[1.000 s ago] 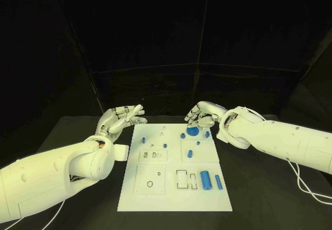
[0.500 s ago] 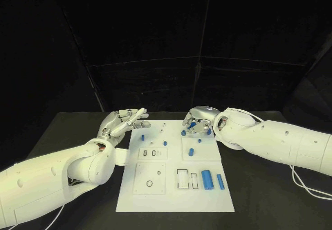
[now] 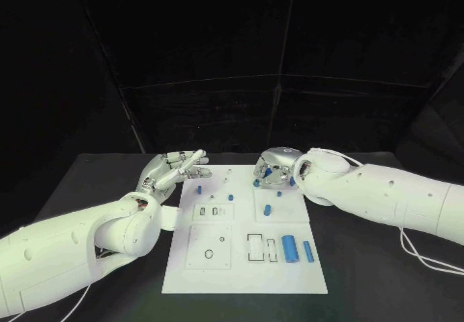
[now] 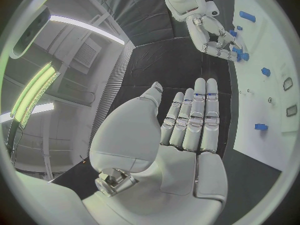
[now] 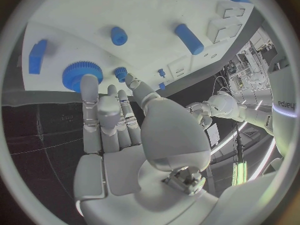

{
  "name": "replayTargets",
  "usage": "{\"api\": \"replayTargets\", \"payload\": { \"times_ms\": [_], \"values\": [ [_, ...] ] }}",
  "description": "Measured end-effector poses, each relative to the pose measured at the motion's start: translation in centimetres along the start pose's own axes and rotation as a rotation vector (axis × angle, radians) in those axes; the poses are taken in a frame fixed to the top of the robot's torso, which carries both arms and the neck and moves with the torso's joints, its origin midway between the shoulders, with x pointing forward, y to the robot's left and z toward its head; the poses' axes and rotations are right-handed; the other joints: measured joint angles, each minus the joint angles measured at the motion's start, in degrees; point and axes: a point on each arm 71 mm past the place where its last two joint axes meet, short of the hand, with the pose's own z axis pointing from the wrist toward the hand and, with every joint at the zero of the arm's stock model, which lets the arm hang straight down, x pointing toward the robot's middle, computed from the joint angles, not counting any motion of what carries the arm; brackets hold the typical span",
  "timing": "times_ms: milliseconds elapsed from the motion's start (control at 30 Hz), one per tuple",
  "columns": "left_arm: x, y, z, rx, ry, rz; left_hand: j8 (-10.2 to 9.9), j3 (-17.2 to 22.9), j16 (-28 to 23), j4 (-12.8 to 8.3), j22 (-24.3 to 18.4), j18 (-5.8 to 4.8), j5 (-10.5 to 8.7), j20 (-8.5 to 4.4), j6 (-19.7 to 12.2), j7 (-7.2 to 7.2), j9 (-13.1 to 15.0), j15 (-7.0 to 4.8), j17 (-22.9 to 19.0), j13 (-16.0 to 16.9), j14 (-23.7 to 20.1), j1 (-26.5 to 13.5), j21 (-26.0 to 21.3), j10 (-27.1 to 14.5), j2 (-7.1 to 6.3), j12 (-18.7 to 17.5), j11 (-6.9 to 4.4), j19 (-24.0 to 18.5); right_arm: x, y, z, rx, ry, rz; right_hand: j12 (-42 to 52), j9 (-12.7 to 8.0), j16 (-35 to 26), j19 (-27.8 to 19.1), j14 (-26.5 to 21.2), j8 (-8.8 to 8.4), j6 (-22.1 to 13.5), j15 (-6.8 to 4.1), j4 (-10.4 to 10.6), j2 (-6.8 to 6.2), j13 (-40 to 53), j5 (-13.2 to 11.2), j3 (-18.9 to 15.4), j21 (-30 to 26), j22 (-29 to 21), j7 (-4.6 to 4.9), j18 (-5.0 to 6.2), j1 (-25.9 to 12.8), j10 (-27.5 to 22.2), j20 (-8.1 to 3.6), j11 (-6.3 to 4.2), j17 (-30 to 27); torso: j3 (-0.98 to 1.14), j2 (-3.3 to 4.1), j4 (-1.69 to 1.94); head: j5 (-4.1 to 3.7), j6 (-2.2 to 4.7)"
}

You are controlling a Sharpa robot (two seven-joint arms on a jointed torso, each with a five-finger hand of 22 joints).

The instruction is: Assemble the parts on the task board

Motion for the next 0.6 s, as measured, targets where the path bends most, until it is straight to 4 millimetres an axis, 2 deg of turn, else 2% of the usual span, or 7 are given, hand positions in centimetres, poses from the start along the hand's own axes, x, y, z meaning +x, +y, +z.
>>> {"api": "replayTargets", "payload": {
  "times_ms": [233, 400, 433, 500, 600],
  "values": [
    [0.08, 0.0, 0.0, -0.002, 0.004, -0.002, 0.0, 0.0, 0.0, 0.0, 0.1, -0.01, 0.0, 0.01, 0.0, 0.0, 0.0, 0.0, 0.0, 0.0, 0.0, 0.0, 0.0, 0.0, 0.0, 0.0, 0.0, 0.4, 0.14, 0.28, 0.45, 0.001, 0.014, -0.008, 0.0, 0.0, 3.5, 1.0, 0.0, 0.0, 0.0, 0.0, 0.2, 0.0, 0.0, 0.0, 0.7, 2.8, 3.7, 0.0, 0.0, 0.0, 0.4, -0.02, -0.41, 3.6, 0.02, 0.23, 0.1, -0.01, -0.18],
    [0.09, -0.01, -0.03, -0.003, 0.005, -0.003, 0.0, 0.0, 0.0, 0.0, 0.1, -0.01, 0.0, 0.01, 0.0, 0.0, 0.0, 0.0, 0.0, 0.0, 0.0, 0.0, 0.0, 0.0, 0.0, 0.0, 0.0, 0.4, 0.21, 0.22, 0.71, 0.006, 0.024, -0.012, 0.0, 0.0, 5.2, 1.6, 0.0, 0.0, 0.0, 0.0, 0.4, 0.0, 0.0, 0.0, 1.2, 4.2, 5.2, 0.0, 0.0, 0.0, 0.6, 0.17, -0.18, 5.2, 0.03, 0.36, 0.12, 0.01, -0.32],
    [0.11, -0.02, -0.04, -0.003, 0.006, -0.003, 0.0, 0.0, 0.0, 0.0, 0.1, -0.01, 0.0, 0.01, 0.0, 0.0, 0.0, 0.0, 0.0, 0.0, 0.0, 0.0, 0.0, 0.0, 0.0, 0.0, 0.0, 0.4, 0.23, 0.2, 0.78, 0.008, 0.025, -0.012, 0.0, 0.0, 5.5, 1.6, 0.0, 0.0, 0.0, 0.0, 0.5, 0.0, 0.0, 0.0, 1.3, 4.5, 5.6, 0.0, -0.06, 0.0, 0.7, 0.18, -0.31, 5.5, 0.03, 0.4, 0.12, 0.04, -0.36],
    [0.14, -0.02, -0.04, -0.003, 0.007, -0.004, 0.0, 0.0, 0.0, 0.0, 0.1, -0.01, 0.0, 0.02, 0.0, 0.0, 0.0, 0.0, 0.0, 0.0, 0.0, 0.0, 0.0, 0.0, 0.0, 0.0, 0.0, 0.4, 0.26, 0.22, 0.91, 0.009, 0.029, -0.014, 0.0, 0.0, 6.1, 1.6, 0.0, 0.0, 0.0, 0.0, 0.5, 0.0, 0.0, 0.0, 1.3, 4.7, 6.1, 0.0, -0.95, 0.0, 0.8, 0.17, -0.39, 6.0, 0.03, 0.45, 0.12, 0.06, -0.46],
    [0.15, -0.02, -0.04, -0.003, 0.007, -0.004, 0.0, 0.0, 0.0, 0.0, 0.1, -0.01, 0.0, 0.01, 0.0, 0.0, 0.0, 0.0, 0.0, 0.0, 0.0, 0.0, 0.0, 0.0, 0.0, 0.0, 0.0, 0.4, 0.31, 0.25, 1.08, 0.01, 0.034, -0.015, 0.0, 0.1, 6.6, 2.0, 0.0, 0.0, 0.0, 0.0, 0.6, 0.0, 0.0, 0.0, 1.8, 5.4, 6.7, 0.0, -0.94, 0.0, 1.2, 0.19, -0.5, 6.6, 0.05, 0.47, 0.12, 0.08, -0.61]
  ]
}}
